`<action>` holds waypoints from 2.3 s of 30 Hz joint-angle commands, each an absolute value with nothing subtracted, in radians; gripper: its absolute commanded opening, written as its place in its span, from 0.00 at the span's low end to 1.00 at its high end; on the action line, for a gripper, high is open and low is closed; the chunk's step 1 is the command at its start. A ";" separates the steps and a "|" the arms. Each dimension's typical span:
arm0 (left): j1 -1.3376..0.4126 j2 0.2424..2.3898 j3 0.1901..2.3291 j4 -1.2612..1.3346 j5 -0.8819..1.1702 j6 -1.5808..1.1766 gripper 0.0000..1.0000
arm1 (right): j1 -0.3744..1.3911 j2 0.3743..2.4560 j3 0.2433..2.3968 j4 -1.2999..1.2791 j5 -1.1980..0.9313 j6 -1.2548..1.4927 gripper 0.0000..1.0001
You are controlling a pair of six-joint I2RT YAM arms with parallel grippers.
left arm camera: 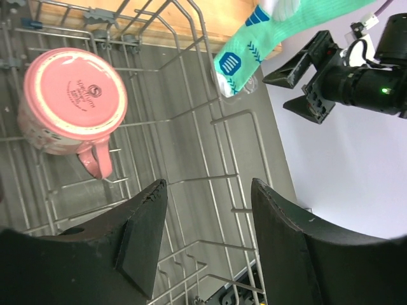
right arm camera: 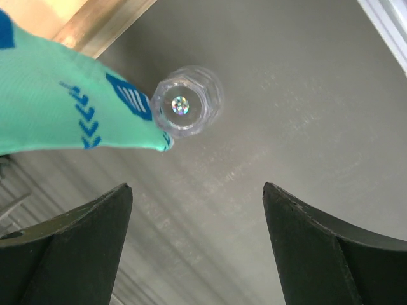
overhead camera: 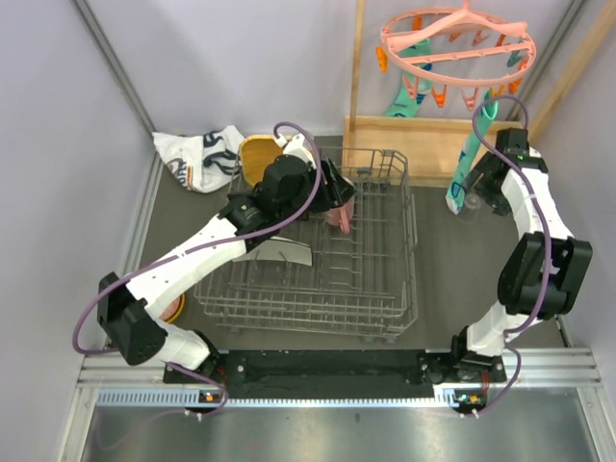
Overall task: Load the mixed dishes into the dish rack
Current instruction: Grab a cup with the right arm
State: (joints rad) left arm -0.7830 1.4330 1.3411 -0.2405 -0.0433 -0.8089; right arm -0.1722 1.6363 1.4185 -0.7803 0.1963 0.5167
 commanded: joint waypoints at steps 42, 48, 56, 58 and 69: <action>-0.753 1.348 1.270 -0.265 -0.066 -0.792 0.61 | -0.169 1.913 1.473 -0.623 0.210 0.517 0.22; -0.750 1.341 1.289 -0.271 -0.063 -0.787 0.61 | -0.169 1.824 1.376 -0.600 0.127 0.555 0.00; -0.750 1.324 1.304 -0.279 -0.072 -0.792 0.61 | -0.167 1.649 1.255 -0.614 0.046 0.578 0.00; -0.749 1.322 1.298 -0.276 -0.074 -0.795 0.61 | -0.167 1.597 1.221 -0.618 0.020 0.577 0.00; -0.749 1.307 1.258 -0.238 -0.054 -0.822 0.61 | -0.167 1.327 1.071 -0.678 -0.075 0.565 0.00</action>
